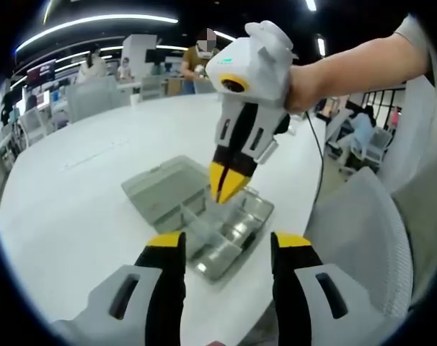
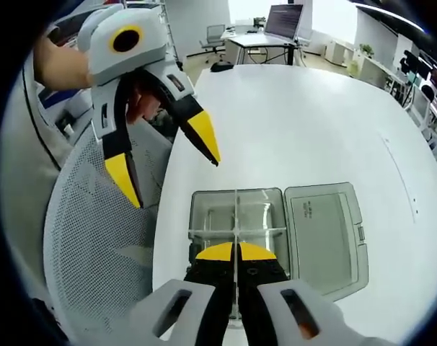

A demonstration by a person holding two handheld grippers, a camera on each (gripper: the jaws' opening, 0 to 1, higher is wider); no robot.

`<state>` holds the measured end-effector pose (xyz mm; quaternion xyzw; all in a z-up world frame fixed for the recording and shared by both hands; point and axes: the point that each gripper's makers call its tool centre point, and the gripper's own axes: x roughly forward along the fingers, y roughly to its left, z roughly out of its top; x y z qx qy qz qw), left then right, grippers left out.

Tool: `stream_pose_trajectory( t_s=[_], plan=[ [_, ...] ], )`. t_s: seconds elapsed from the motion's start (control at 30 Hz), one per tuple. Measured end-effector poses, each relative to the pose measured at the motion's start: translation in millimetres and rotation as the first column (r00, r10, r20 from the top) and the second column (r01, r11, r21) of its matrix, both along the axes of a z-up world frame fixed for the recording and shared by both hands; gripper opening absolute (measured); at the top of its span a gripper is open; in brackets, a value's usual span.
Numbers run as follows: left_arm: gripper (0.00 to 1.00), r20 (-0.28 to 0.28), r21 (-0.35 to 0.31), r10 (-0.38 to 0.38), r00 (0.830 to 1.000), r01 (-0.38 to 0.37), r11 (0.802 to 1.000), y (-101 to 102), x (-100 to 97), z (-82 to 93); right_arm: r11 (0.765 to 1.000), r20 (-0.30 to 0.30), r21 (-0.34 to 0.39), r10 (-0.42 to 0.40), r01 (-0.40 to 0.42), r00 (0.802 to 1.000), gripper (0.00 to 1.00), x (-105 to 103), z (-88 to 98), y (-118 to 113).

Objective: Insert the divider into the dual guide fixture by aligning both edges with the guide slots and pushing it downward to the bottom, including one-sided entry, uneven engagement, binding, and posture correction.

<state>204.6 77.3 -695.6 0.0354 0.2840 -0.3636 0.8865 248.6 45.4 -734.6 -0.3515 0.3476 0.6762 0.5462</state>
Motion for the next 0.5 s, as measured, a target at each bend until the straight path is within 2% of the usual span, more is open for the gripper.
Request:
stream_pose_trajectory(
  t_s=[0.5],
  plan=[
    [0.46,0.001,0.000,0.002,1.000,-0.002,1.000,1.4,-0.3,-0.5,1.000,-0.005,0.006,-0.022,0.022,1.000,0.00,-0.5,0.2,-0.2]
  ],
)
